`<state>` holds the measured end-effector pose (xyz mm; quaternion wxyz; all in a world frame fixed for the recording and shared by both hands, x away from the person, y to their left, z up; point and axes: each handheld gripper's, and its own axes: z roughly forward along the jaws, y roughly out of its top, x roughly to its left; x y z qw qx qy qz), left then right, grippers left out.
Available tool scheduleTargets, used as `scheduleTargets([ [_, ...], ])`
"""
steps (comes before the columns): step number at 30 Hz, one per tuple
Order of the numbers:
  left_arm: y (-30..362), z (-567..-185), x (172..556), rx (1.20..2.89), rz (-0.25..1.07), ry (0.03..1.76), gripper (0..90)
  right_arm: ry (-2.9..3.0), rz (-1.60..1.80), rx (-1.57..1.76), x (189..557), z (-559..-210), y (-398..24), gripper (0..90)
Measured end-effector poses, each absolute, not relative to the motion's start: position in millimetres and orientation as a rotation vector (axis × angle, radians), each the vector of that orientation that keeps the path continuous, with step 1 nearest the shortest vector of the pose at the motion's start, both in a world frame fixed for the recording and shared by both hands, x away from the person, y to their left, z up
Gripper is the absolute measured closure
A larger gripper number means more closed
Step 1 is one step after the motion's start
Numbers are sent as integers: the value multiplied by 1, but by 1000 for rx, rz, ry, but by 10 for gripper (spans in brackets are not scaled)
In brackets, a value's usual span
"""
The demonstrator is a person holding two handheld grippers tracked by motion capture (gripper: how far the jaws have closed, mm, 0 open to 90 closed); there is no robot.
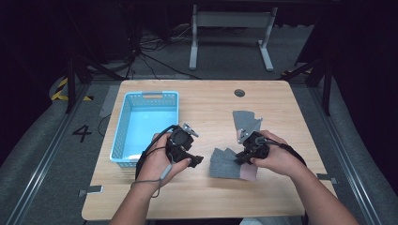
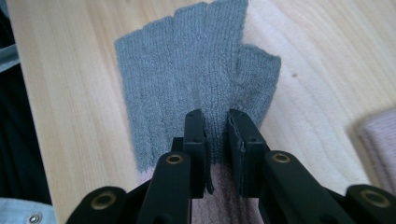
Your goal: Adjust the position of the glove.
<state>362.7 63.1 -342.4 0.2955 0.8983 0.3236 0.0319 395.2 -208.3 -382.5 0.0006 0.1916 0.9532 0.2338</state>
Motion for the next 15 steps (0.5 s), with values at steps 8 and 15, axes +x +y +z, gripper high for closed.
scheduleTargets([
  [8, 63, -343, 363, 2395, 84, 863, 391, 3021, 727, 553, 390, -396, -204, 789],
  [15, 63, -345, 362, 2399, 84, 868, 387, 3040, 690, 511, 389, -412, -201, 786],
])
